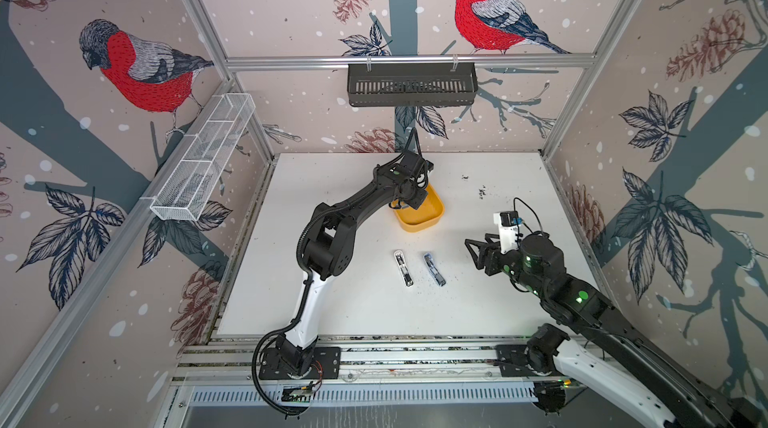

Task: Load the staples into the stapler
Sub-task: 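Lower the left gripper into the yellow tray over a grey staple strip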

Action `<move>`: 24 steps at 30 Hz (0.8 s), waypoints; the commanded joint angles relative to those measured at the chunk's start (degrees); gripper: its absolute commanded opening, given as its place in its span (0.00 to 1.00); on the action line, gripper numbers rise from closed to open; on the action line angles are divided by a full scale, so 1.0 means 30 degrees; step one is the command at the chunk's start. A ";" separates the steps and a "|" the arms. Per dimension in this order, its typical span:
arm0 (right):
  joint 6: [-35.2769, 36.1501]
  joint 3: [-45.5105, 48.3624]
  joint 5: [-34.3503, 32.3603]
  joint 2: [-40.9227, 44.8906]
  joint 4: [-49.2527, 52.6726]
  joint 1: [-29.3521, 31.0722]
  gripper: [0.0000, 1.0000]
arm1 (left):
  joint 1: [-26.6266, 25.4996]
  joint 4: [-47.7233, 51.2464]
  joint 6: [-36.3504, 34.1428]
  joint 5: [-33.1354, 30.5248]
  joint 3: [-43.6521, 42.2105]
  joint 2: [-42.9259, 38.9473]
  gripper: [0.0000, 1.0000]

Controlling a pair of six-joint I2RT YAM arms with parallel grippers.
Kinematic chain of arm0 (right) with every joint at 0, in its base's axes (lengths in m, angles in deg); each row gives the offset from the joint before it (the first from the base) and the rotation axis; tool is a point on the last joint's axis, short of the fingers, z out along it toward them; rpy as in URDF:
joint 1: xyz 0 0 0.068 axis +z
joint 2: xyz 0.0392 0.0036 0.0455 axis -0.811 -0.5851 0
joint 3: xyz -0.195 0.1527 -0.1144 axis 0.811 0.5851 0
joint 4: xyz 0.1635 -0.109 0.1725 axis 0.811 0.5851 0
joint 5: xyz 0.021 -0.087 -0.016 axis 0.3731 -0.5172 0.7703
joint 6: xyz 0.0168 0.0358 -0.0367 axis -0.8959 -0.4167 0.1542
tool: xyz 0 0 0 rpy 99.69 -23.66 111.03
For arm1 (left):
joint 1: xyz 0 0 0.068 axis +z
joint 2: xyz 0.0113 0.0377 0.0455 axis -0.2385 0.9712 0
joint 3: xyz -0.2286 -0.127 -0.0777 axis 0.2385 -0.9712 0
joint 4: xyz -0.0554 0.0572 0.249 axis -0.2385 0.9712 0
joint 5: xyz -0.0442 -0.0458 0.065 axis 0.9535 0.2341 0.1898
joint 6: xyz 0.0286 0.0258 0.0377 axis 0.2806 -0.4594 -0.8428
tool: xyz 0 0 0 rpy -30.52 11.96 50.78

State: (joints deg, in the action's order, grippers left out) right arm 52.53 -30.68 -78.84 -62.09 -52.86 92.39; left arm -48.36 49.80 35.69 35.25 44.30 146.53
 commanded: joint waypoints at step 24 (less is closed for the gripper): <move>-0.0395 0.0104 -0.1132 -0.1115 -0.0882 -0.0076 0.69 | 0.0372 0.0857 0.0334 -0.0055 0.4650 0.4956 0.35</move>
State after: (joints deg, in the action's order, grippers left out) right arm 51.33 -30.44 -81.05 -65.46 -53.93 92.10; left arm -47.29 51.74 36.89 34.00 57.80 160.94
